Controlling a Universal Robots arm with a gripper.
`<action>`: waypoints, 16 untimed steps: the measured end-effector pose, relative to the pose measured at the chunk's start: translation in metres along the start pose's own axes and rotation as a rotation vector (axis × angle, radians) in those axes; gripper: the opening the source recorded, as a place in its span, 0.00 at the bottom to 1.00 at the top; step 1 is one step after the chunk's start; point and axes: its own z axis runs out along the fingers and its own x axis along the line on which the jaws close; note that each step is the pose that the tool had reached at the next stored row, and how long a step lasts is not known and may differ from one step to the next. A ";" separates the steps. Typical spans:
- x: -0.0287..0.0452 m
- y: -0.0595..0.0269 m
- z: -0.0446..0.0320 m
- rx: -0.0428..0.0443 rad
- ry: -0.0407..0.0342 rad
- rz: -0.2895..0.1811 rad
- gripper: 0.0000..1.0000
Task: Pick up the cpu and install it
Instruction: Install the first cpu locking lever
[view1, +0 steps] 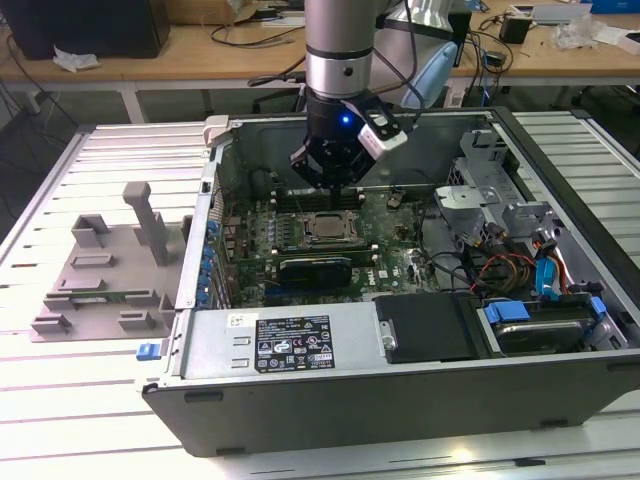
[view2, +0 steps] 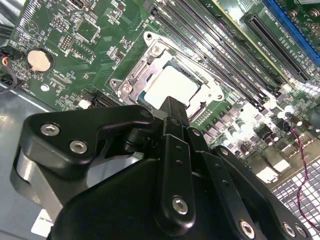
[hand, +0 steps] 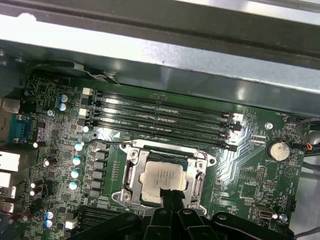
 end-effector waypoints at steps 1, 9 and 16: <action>0.0020 0.0003 0.0000 0.0000 0.0000 0.000 0.11; 0.0161 0.0028 0.0001 -0.0001 -0.0002 0.000 0.11; 0.0346 0.0060 0.0001 0.0000 -0.0005 0.000 0.11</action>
